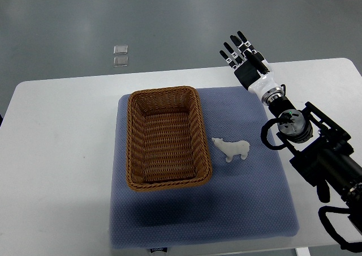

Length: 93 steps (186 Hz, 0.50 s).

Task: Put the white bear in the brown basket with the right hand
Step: 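Raise the right hand and swing it over the mat toward the bear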

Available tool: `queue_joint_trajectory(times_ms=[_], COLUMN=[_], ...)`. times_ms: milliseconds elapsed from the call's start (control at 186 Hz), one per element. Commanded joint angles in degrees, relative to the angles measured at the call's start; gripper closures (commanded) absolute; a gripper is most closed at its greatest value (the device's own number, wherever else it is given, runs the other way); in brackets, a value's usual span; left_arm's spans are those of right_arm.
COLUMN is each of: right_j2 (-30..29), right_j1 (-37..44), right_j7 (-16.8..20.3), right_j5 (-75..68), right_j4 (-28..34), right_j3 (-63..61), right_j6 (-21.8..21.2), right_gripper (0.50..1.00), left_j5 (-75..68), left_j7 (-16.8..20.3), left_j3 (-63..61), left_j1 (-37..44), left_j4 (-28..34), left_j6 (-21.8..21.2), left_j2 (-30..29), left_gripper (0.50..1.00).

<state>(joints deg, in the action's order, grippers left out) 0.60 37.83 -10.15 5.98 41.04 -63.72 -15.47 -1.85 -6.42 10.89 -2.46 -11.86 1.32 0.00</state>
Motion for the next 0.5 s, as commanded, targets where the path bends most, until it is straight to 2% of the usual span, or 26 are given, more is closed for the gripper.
queue_joint_trajectory(times_ms=[0, 236, 360, 494], right_j2=[0.0, 0.5, 3.4, 9.2], right_j1=[0.0, 0.2, 1.3, 4.2], right_j7=[0.0, 0.1, 0.3, 0.7], right_j5=[0.0, 0.3, 4.6, 13.0], right_j4=[0.0, 0.2, 0.2, 0.9], right_j3=[0.1, 1.5, 4.8, 7.2], right_j6=[0.1, 0.0, 0.1, -1.3], right_gripper=[0.576, 0.576, 0.576, 0.576], left_j5=[0.0, 0.0, 0.0, 0.0], left_j7=[0.0, 0.0, 0.0, 0.0], left_j3=[-0.1, -0.1, 0.0, 0.0], left_j1=[0.0, 0.0, 0.0, 0.0], left_j4=[0.0, -0.1, -0.2, -0.6], left_j6=[0.0, 0.0, 0.0, 0.1], left_j2=[0.0, 0.0, 0.0, 0.0], left_gripper=[0.500, 0.500, 0.500, 0.500])
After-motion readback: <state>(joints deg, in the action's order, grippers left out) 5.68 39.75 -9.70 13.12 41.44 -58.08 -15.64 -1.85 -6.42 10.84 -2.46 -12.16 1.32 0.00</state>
